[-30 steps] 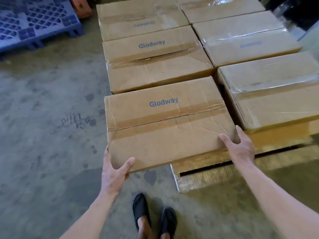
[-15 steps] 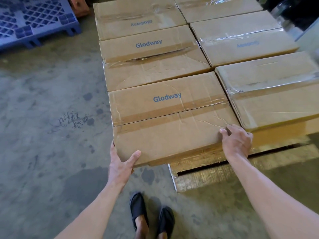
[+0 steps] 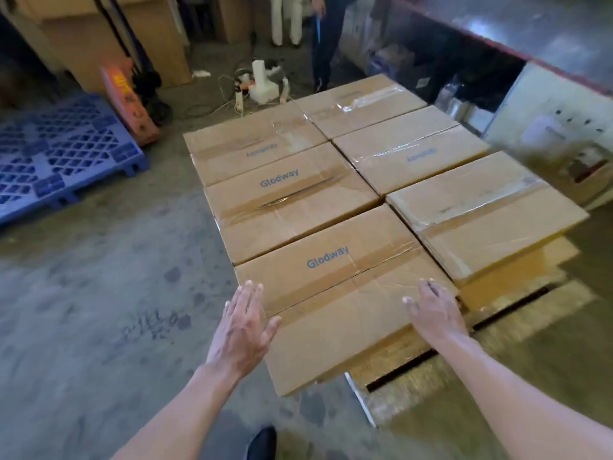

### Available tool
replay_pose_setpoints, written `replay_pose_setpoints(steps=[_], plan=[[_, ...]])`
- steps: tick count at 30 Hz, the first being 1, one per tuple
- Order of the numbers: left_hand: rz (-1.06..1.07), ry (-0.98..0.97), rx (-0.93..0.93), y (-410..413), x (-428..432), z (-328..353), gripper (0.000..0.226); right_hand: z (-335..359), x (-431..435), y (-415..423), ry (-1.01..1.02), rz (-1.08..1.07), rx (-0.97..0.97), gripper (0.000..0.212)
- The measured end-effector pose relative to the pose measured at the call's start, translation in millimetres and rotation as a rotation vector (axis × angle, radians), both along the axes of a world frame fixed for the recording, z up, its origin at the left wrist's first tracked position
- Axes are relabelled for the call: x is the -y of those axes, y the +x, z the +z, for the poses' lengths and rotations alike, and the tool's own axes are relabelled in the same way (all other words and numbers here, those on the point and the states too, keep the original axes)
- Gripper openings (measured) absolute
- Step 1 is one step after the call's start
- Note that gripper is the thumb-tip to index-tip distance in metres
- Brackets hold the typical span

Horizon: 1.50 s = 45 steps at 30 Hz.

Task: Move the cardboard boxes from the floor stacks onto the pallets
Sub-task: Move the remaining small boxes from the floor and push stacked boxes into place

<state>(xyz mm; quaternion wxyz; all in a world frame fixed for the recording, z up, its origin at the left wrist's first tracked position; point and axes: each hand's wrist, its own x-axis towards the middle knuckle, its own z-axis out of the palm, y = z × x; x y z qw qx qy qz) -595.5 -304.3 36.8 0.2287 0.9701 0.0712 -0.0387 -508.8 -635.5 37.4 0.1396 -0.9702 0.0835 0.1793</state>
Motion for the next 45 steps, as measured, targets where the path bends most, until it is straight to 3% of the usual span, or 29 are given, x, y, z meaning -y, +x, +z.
replay_pose_setpoints(steps=[12,19,25,31,38,41,45], plan=[[-0.775,0.094,0.286,103.0,-43.5,82.4,0.06,71.0,-162.6,-95.2,0.056,-0.401,0.17,0.056],[-1.053,0.026,0.39,92.0,-65.1,100.5,0.057,101.0,-238.5,-150.9,0.018,-0.629,0.32,0.054],[-1.211,-0.053,0.492,48.4,-137.4,99.2,0.052,100.0,-325.8,-202.3,-0.037,-0.741,0.348,0.054],[-1.342,-0.039,0.418,17.5,-241.0,57.1,0.05,55.1,-431.6,-229.9,-0.037,-0.807,0.368,0.043],[-1.403,0.016,0.374,62.6,-300.1,-28.1,0.071,-10.1,-513.9,-174.7,-0.18,-0.903,0.448,0.052],[-1.441,0.04,0.385,81.0,-314.7,-64.0,0.075,-43.5,-535.8,-153.5,-0.159,-0.932,0.428,0.047],[-1.466,0.064,0.368,94.1,-317.4,-109.8,0.063,-93.0,-535.0,-136.3,-0.21,-0.896,0.406,0.079]])
